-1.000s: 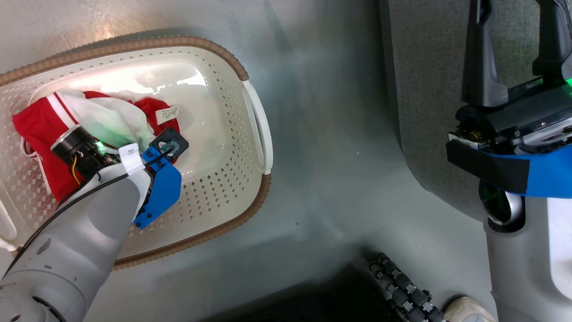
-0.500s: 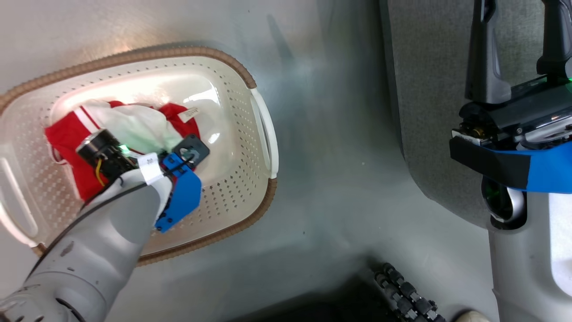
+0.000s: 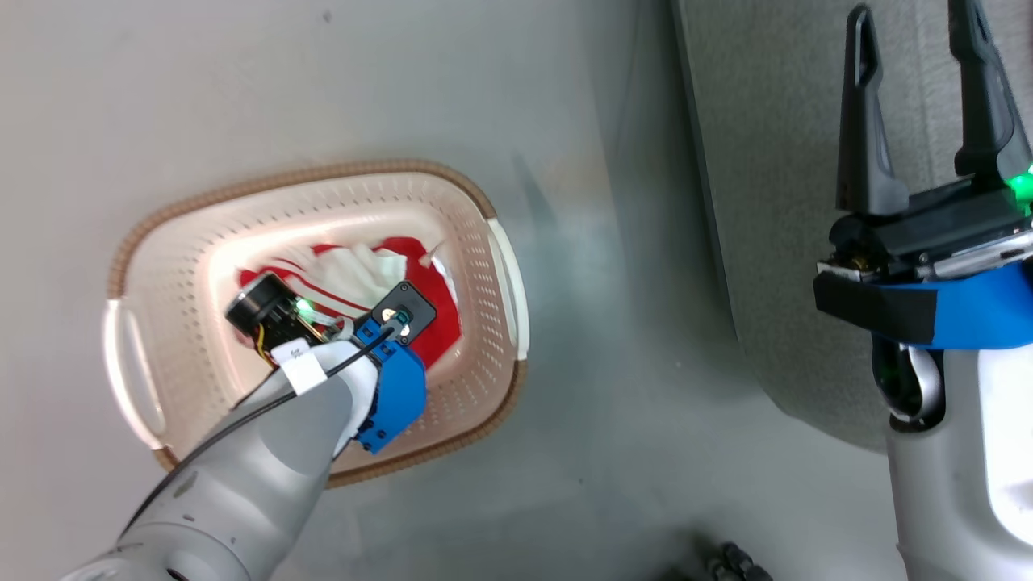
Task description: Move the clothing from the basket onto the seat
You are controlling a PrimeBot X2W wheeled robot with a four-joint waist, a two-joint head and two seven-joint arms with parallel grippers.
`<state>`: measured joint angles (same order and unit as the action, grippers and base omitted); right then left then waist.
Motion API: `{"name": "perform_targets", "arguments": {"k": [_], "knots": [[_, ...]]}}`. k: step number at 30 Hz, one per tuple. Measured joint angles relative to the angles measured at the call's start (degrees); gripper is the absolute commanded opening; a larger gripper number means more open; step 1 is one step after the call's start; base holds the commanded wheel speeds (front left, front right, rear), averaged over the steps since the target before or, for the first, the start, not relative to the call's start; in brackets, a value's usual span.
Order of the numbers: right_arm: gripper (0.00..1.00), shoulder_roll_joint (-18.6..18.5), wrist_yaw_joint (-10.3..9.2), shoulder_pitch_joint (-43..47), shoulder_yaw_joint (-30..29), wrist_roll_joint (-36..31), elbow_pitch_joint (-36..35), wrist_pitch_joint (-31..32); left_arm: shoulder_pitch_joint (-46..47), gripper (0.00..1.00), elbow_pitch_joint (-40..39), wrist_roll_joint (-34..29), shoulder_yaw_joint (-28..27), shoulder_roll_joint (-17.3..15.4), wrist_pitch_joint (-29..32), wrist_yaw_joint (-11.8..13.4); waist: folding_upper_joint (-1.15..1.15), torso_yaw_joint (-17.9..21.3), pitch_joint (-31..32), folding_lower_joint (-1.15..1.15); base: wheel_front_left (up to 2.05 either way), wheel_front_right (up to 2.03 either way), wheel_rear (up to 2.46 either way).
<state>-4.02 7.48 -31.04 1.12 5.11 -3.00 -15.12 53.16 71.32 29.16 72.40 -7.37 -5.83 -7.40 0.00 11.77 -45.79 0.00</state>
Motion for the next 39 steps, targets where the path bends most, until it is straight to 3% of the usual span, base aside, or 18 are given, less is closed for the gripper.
{"name": "perform_targets", "arguments": {"k": [8,17,28,39], "knots": [[1.0,-0.8,0.01,5.05,-1.34,-0.81,2.59,0.0,-2.63,0.0,-1.18,5.21,-2.61,2.07,-7.15,-0.01,0.0,-2.55,9.55,0.0,0.0,0.0,0.0],[1.0,-1.31,0.0,9.91,-1.82,-1.16,4.93,0.0,-4.19,0.0,-6.7,9.72,-8.72,2.24,-9.09,0.03,0.0,-5.17,19.13,-0.01,0.0,0.0,0.0],[1.0,-1.03,0.0,15.7,-2.26,-1.9,6.61,0.0,-9.65,0.0,-21.64,6.37,-20.56,-2.42,-9.15,3.3,0.0,-7.65,30.02,-0.01,0.0,0.0,0.0],[1.0,-0.21,0.0,19.81,-2.1,-2.04,7.91,0.0,-14.79,0.0,-37.67,0.53,-32.07,-4.31,-9.15,4.58,0.0,-8.89,38.16,-0.01,0.0,0.0,0.0]]}}
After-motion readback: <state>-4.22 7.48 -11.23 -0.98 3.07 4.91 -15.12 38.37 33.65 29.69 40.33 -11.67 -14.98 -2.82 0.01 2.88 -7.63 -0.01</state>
